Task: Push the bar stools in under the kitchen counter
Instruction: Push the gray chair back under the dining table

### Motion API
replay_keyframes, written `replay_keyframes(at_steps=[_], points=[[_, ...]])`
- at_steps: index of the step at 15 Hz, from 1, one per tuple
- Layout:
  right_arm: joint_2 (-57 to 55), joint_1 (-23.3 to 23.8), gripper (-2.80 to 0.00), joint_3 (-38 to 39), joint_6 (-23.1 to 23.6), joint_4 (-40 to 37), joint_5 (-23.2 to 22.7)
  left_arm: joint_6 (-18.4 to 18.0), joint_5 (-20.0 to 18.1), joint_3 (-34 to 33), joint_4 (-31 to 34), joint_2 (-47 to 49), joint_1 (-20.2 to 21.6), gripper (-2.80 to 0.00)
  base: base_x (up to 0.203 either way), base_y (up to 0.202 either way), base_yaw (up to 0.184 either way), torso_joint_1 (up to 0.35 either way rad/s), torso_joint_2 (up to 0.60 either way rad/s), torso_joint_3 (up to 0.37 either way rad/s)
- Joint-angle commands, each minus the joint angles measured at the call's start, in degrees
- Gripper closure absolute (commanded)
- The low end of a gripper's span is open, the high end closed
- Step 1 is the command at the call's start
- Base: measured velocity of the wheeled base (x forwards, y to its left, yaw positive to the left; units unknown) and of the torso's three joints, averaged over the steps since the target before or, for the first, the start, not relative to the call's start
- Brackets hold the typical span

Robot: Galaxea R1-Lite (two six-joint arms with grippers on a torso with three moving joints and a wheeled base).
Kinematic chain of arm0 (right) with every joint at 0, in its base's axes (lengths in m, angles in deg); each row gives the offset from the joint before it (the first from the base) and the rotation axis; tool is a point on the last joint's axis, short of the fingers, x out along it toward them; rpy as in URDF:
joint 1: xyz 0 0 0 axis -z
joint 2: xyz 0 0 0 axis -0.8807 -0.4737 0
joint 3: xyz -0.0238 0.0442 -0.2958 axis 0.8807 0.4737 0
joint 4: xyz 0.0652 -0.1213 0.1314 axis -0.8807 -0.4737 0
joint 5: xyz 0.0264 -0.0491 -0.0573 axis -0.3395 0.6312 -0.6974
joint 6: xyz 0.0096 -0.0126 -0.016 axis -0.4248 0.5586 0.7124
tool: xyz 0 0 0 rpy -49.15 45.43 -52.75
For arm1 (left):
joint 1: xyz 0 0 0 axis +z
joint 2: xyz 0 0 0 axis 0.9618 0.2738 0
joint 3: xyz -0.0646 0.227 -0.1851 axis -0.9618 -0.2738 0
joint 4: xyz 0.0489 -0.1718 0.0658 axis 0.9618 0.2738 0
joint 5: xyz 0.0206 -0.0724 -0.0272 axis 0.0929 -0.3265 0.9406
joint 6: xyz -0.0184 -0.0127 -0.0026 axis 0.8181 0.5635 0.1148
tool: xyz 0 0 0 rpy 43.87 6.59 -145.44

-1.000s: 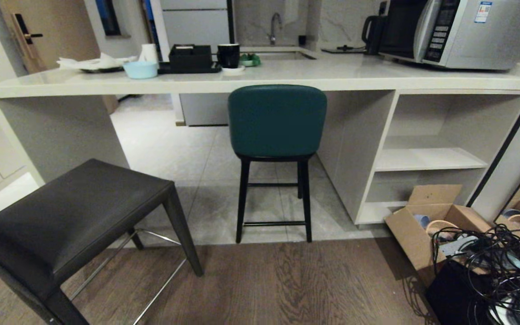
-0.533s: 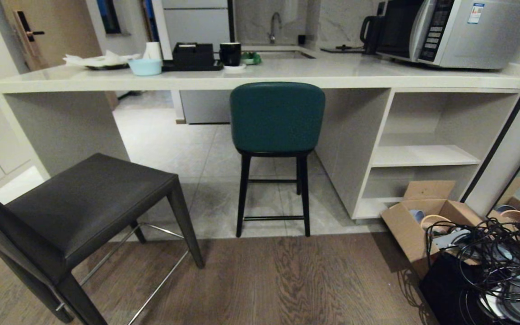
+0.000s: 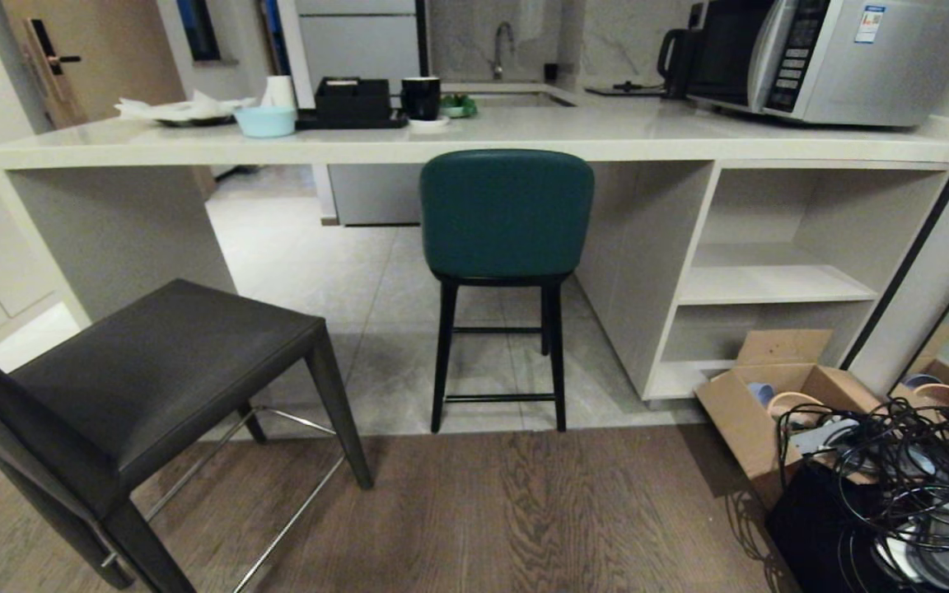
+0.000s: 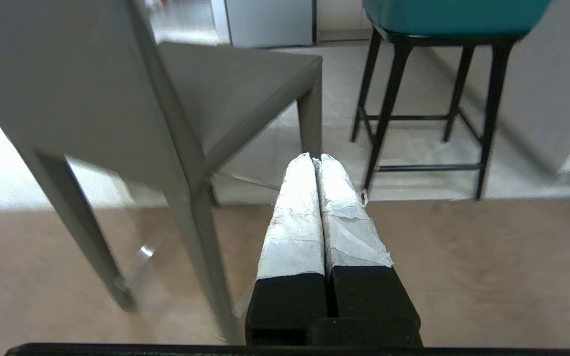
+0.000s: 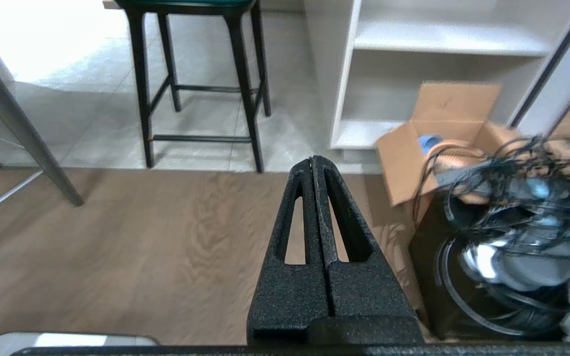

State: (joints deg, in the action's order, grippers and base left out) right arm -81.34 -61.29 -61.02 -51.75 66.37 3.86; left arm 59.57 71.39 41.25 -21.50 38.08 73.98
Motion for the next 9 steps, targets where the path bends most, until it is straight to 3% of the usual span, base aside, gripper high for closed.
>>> replay_keyframes(at_steps=[1,6,9], points=[[0.98,0.00,0.00,1.08,-0.04,-0.02,2.01,3.42,0.07,0.13,0.73,-0.06,-0.04,0.00,0.000,0.000,0.000,0.000,0.00,0.000],[0.98,-0.04,0.00,0.69,1.80,-1.26,0.85,1.92,-0.99,-1.10,1.83,0.01,0.15,0.00,0.000,0.000,0.000,0.000,0.00,0.000],[0.98,-0.02,0.00,0.69,-0.45,-1.01,1.11,-0.87,-1.21,-1.05,2.06,0.02,0.22,0.00,0.000,0.000,0.000,0.000,0.00,0.000]])
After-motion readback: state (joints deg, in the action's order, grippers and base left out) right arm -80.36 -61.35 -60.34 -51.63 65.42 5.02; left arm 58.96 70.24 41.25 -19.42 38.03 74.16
